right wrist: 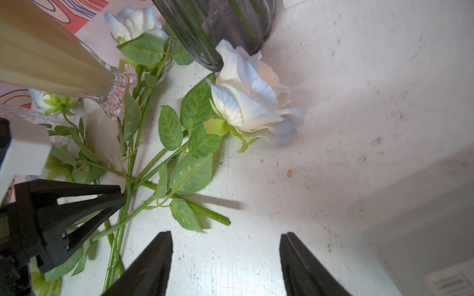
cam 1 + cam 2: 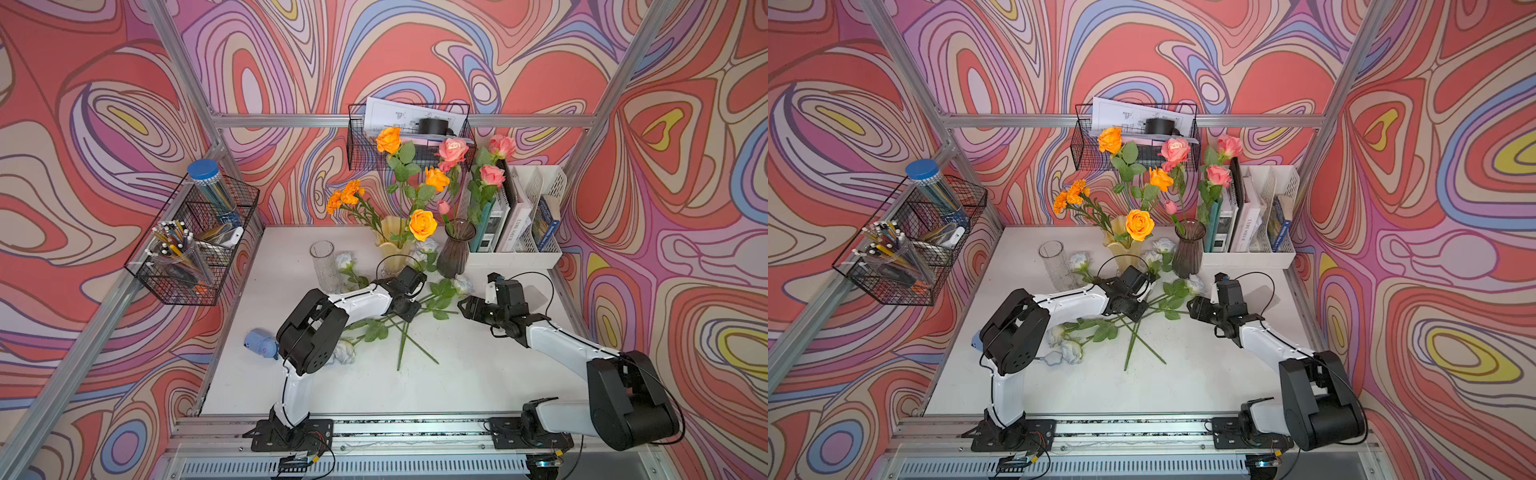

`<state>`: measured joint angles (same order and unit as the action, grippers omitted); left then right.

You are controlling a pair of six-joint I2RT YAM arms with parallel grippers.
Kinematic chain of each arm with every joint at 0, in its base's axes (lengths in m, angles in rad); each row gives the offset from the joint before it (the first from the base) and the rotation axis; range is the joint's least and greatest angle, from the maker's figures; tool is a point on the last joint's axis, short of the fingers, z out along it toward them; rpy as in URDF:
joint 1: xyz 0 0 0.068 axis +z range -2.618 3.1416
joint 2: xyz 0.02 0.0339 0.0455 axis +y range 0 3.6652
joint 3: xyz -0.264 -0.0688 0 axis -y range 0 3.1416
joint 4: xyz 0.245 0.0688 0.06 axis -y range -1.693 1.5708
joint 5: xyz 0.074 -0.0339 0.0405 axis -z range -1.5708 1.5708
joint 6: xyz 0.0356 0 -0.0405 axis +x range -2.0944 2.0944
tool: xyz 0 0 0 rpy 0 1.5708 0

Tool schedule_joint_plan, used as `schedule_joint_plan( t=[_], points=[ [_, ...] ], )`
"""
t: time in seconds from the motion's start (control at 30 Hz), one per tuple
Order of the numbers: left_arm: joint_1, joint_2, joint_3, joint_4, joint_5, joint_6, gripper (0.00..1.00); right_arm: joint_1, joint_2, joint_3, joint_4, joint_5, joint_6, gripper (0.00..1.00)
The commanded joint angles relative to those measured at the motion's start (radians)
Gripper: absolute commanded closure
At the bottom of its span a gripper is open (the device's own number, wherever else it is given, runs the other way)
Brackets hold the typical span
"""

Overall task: Arrange the flowers in different vases according to their colors
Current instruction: Pick up the flower at the center of the board.

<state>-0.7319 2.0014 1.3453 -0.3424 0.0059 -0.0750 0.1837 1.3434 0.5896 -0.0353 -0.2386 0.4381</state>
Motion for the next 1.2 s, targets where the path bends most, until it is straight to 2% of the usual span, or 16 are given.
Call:
schedule_joint_plan(
  t=[0.0,0.23,0.5,0.7,0.97,1.17],
  points=[
    [-0.012,0.035,0.030,-0.072,-0.039,0.024,0.75,-0.006,0.000,-0.011,0.020,-0.011,-0.010,0.32],
    [-0.019,0.052,0.055,-0.088,-0.065,0.029,0.74,-0.005,0.005,-0.011,0.023,-0.009,-0.012,0.32],
    [-0.026,0.035,0.059,-0.082,-0.084,0.027,0.91,-0.006,0.009,-0.010,0.023,-0.005,-0.011,0.32],
    [-0.027,0.005,0.049,-0.072,-0.127,0.015,0.97,-0.005,0.015,-0.006,0.027,-0.008,-0.011,0.32],
    [-0.027,-0.101,0.009,-0.038,-0.167,0.013,0.99,-0.006,0.014,-0.007,0.027,-0.010,-0.012,0.32],
    [-0.026,-0.109,0.028,-0.107,-0.185,0.071,0.99,-0.005,0.011,-0.011,0.028,-0.011,-0.013,0.32]
  ],
)
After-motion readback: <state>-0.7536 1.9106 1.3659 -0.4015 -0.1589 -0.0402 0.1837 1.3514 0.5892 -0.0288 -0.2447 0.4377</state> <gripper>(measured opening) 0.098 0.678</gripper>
